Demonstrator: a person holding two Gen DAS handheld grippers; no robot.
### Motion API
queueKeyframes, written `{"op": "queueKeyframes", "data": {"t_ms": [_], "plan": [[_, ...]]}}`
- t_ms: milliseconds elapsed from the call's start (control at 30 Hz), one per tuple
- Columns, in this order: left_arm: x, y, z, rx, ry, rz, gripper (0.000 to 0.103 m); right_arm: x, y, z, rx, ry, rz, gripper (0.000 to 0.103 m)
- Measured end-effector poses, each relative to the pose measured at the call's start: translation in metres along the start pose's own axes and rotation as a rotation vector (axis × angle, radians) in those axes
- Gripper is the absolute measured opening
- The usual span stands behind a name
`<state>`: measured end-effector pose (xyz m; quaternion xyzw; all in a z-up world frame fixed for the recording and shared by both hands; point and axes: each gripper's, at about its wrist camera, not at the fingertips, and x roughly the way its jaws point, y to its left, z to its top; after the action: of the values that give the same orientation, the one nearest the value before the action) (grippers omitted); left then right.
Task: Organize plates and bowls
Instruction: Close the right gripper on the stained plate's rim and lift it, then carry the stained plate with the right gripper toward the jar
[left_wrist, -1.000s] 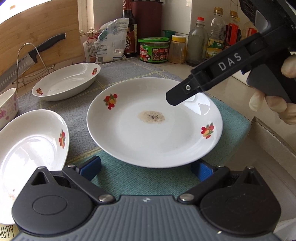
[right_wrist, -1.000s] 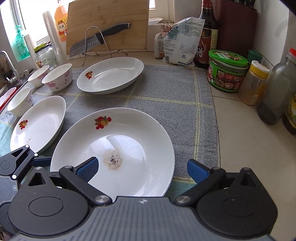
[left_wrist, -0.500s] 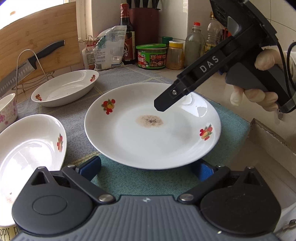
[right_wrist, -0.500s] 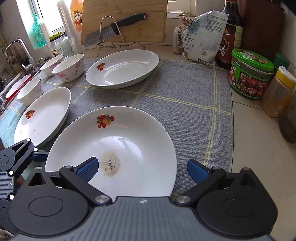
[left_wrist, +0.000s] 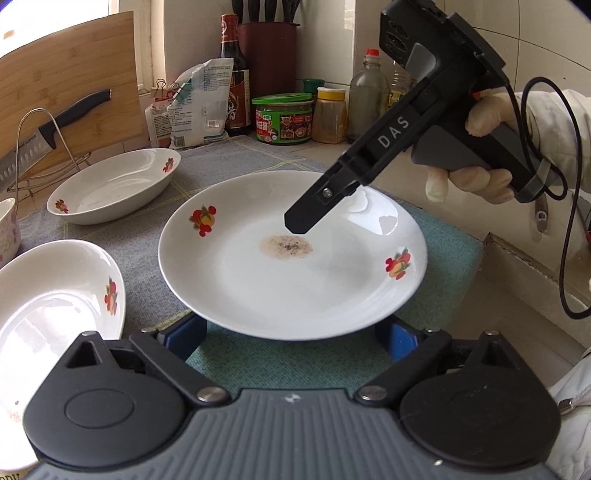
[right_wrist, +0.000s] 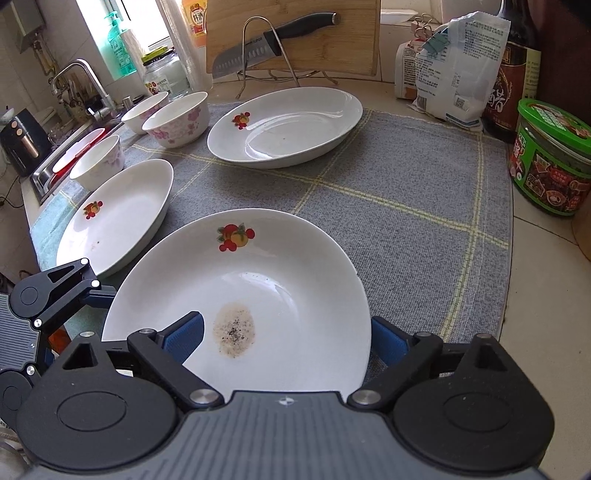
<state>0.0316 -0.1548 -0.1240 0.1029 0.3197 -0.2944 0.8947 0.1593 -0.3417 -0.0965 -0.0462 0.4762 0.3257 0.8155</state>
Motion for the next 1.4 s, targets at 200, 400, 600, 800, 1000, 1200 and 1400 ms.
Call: {"op": "queueKeyframes", "data": {"t_ms": [200, 400, 600, 800, 1000, 1200, 1400], "plan": [[0.0, 0.0, 0.001, 0.018, 0.002, 0.001, 0.096, 0.005, -0.003, 0.006, -0.021, 0.011, 0.051, 0.093], [0.001, 0.0, 0.002, 0.026, 0.009, 0.004, 0.096, 0.009, -0.008, 0.012, -0.033, 0.024, 0.086, 0.091], [0.001, 0.001, 0.003, 0.032, 0.013, -0.004, 0.096, 0.01, -0.01, 0.015, -0.037, 0.033, 0.109, 0.09], [0.0, 0.001, 0.005, 0.033, 0.029, -0.009, 0.096, 0.01, -0.01, 0.015, -0.029, 0.035, 0.102, 0.09], [0.0, 0.001, 0.007, 0.037, 0.038, -0.017, 0.096, 0.009, -0.011, 0.016, -0.019, 0.034, 0.095, 0.09], [0.001, 0.002, 0.012, 0.036, 0.036, -0.037, 0.096, 0.002, -0.014, 0.018, -0.011, 0.019, 0.084, 0.09], [0.009, 0.002, 0.024, 0.042, 0.024, -0.052, 0.096, -0.004, -0.024, 0.024, 0.0, 0.0, 0.058, 0.09]]}}
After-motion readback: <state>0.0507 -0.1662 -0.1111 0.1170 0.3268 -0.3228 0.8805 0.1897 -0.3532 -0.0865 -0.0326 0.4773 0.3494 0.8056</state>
